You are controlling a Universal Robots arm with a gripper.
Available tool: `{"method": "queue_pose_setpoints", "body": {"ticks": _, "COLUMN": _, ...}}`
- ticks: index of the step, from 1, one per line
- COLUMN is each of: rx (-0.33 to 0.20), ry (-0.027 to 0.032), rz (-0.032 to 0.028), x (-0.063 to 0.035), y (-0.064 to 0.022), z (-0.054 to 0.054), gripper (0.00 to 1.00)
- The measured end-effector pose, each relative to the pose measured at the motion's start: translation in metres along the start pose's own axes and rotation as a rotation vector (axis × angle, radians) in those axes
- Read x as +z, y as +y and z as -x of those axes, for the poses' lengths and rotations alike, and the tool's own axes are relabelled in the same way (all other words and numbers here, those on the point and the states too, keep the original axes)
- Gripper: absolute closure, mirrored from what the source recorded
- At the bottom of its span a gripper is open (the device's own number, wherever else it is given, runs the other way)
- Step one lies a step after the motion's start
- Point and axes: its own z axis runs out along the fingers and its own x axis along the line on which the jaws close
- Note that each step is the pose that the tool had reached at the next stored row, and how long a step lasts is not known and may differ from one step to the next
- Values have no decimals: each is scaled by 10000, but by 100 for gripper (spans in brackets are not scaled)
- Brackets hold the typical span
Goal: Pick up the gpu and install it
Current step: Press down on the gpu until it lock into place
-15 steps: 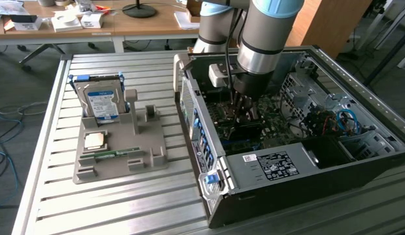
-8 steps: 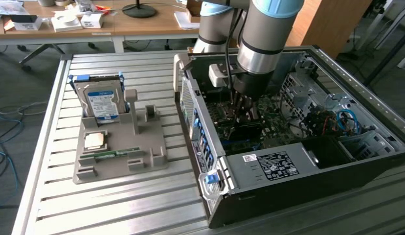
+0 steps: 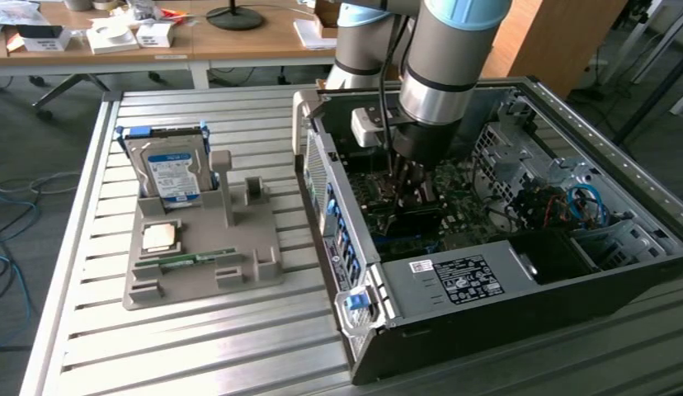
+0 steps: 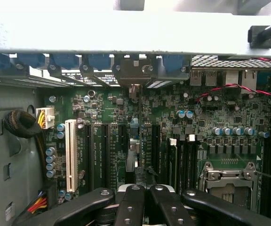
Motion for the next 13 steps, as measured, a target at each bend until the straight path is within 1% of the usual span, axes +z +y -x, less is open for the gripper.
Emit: {"method": "queue_pose_setpoints", "body": {"ticks": 13, "rx": 0, "ry": -9, "rz": -4, "x": 12, "y": 18, "z": 0, "gripper": 89}}
